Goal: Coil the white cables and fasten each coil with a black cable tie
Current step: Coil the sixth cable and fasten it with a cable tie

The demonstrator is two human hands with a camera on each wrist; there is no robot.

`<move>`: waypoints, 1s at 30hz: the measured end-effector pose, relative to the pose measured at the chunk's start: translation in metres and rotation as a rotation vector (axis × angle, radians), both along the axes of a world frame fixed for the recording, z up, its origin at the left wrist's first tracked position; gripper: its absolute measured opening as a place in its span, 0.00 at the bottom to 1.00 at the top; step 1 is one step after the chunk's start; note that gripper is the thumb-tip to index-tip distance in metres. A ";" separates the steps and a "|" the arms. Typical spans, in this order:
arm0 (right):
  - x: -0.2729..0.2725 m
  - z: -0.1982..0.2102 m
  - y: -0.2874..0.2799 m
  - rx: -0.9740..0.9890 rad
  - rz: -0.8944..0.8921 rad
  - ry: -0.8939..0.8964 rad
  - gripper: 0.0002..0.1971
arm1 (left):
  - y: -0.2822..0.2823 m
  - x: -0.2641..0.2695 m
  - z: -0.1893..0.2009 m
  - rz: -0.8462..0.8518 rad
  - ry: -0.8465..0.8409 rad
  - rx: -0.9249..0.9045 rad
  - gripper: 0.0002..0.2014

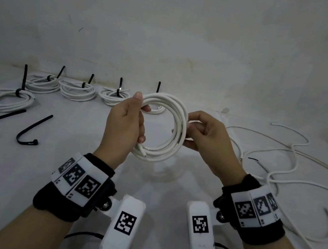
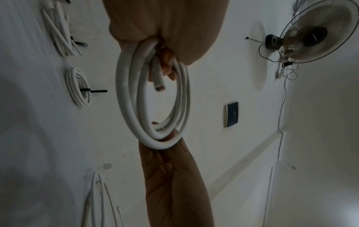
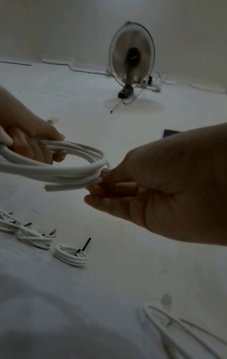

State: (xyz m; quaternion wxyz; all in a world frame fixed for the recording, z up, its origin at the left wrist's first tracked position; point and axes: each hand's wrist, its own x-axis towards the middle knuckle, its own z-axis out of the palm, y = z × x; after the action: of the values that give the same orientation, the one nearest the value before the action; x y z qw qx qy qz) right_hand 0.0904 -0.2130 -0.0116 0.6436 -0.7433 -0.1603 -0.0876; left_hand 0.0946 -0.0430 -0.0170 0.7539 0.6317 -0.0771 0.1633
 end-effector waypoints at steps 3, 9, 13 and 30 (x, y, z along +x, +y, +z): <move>-0.002 0.000 0.002 0.138 0.062 0.064 0.05 | 0.001 -0.001 0.002 -0.028 0.025 -0.034 0.20; -0.003 0.001 0.005 0.279 0.179 0.182 0.09 | -0.003 -0.004 0.003 -0.063 0.039 -0.039 0.19; -0.009 0.005 0.005 0.237 0.279 0.193 0.16 | -0.002 -0.004 0.005 -0.039 0.052 -0.072 0.20; -0.007 0.003 0.012 -0.002 -0.123 -0.196 0.09 | -0.002 -0.007 0.003 -0.080 -0.185 0.158 0.11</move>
State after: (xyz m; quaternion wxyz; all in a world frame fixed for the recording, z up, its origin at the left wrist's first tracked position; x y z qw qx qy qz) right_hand 0.0832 -0.2012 -0.0086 0.6173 -0.7403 -0.1766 -0.1991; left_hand 0.0878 -0.0445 -0.0142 0.6975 0.6676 -0.1842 0.1841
